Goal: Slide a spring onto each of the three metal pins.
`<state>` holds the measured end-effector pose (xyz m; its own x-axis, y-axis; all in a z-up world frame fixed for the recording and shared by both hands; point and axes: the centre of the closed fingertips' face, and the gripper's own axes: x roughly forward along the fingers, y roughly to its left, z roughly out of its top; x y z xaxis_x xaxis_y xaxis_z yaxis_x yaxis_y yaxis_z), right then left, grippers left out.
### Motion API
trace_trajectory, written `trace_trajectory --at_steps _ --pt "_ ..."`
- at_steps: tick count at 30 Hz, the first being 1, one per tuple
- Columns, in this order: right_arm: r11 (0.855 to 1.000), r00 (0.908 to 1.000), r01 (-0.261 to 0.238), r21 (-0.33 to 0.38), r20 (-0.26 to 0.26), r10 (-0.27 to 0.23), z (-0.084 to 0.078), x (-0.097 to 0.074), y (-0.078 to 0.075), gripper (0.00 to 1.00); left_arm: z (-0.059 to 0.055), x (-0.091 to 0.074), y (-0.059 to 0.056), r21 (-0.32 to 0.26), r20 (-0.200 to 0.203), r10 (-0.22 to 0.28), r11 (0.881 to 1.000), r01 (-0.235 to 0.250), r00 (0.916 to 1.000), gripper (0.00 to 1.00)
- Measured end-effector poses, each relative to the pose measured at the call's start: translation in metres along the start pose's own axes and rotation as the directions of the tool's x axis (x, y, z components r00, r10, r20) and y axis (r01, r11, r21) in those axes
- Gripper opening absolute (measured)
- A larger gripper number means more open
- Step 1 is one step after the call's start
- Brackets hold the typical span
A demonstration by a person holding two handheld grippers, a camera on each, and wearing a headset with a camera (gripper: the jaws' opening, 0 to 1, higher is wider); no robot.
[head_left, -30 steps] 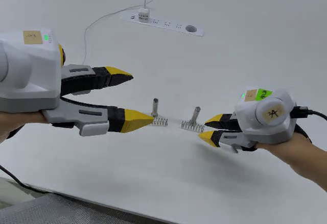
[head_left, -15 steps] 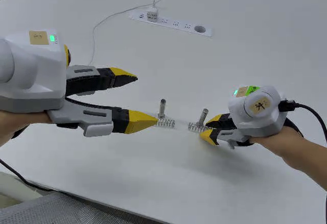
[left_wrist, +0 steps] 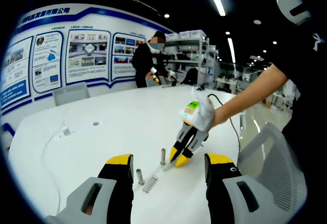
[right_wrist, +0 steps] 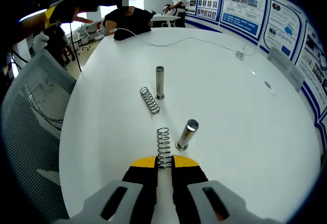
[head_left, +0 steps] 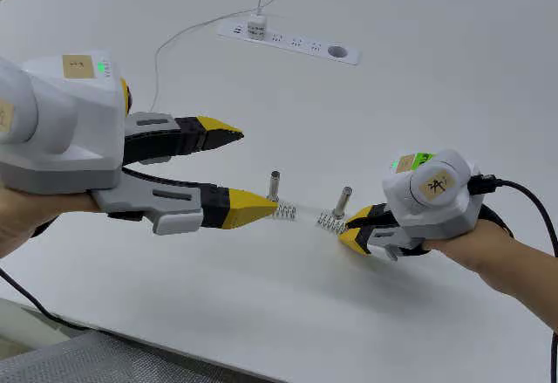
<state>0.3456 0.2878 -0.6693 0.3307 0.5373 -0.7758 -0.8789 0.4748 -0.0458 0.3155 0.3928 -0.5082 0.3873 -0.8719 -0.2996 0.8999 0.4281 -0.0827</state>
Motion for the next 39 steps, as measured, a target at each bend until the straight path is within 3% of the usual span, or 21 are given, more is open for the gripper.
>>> trace_trajectory --at_steps 11,15,24,33,39 --pt "0.999 0.9989 -0.004 -0.054 0.047 0.007 0.016 -0.032 0.011 0.10 -0.008 0.014 -0.013 0.007 -0.033 -0.053 0.999 0.053 0.9981 0.55" --pt "0.997 0.9975 -0.005 -0.076 0.070 0.010 0.026 -0.045 0.016 0.10 -0.009 0.018 -0.015 -0.031 -0.013 -0.060 0.998 0.059 0.9981 0.54" --pt "0.990 0.9929 0.021 -0.138 0.119 -0.004 0.049 -0.070 0.023 0.10 -0.019 0.028 -0.025 -0.005 -0.059 -0.085 0.996 0.085 0.9947 0.47" --pt "0.968 0.9892 -0.016 -0.249 0.137 0.051 0.068 -0.087 0.053 0.10 -0.022 0.039 -0.037 0.018 -0.085 -0.118 0.993 0.120 0.9894 0.44" --pt "0.960 0.9862 -0.038 -0.278 0.145 0.081 0.074 -0.090 0.067 0.10 -0.025 0.045 -0.049 0.045 -0.105 -0.155 0.986 0.160 0.9823 0.41"
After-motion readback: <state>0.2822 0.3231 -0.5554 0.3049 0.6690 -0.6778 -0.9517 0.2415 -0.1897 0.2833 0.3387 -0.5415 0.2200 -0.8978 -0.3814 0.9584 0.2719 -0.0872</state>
